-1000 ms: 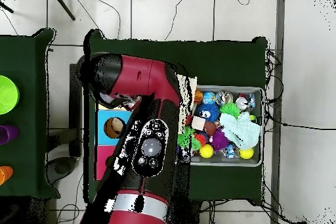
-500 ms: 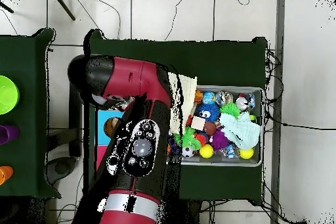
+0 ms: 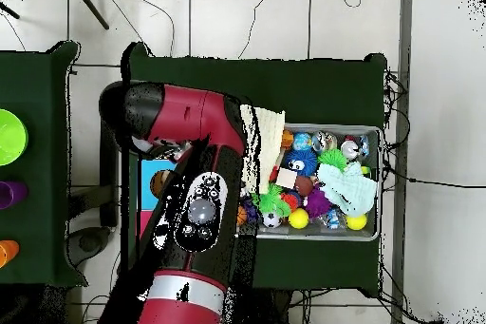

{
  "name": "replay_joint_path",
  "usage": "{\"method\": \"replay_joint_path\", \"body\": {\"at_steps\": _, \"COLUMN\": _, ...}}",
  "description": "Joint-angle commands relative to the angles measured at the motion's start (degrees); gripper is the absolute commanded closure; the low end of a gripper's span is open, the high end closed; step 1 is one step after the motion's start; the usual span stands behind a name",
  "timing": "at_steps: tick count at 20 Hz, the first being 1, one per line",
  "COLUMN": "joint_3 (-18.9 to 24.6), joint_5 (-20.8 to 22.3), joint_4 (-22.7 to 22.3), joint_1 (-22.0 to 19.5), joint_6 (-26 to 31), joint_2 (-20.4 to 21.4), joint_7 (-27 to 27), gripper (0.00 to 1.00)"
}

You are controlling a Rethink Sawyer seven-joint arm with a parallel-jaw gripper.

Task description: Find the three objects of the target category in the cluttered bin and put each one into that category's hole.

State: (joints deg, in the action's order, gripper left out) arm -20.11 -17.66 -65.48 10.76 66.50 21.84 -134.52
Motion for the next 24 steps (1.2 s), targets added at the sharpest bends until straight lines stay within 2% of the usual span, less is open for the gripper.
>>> {"method": "replay_joint_path", "body": {"at_steps": 1, "joint_3": 1.6, "joint_5": -1.9, "joint_4": -3.7, "joint_1": 0.0, "joint_6": -4.9, "joint_2": -2.6, "joint_7": -16.8, "gripper": 1.00}}
{"method": "replay_joint_path", "body": {"at_steps": 8, "joint_3": 1.6, "joint_5": -2.3, "joint_4": -2.6, "joint_1": -0.1, "joint_6": -4.6, "joint_2": -3.0, "joint_7": -16.8, "gripper": 1.00}}
{"method": "replay_joint_path", "body": {"at_steps": 13, "joint_3": 1.6, "joint_5": -2.0, "joint_4": 1.3, "joint_1": -0.5, "joint_6": -2.0, "joint_2": -4.9, "joint_7": -16.9, "gripper": 1.00}}
{"method": "replay_joint_path", "body": {"at_steps": 19, "joint_3": 1.7, "joint_5": -2.6, "joint_4": 8.0, "joint_1": -1.1, "joint_6": 0.8, "joint_2": -8.8, "joint_7": -18.3, "gripper": 1.00}}
{"method": "replay_joint_path", "body": {"at_steps": 24, "joint_3": 1.4, "joint_5": -2.8, "joint_4": 9.0, "joint_1": -1.0, "joint_6": 1.1, "joint_2": -9.4, "joint_7": -18.2, "gripper": 1.00}}
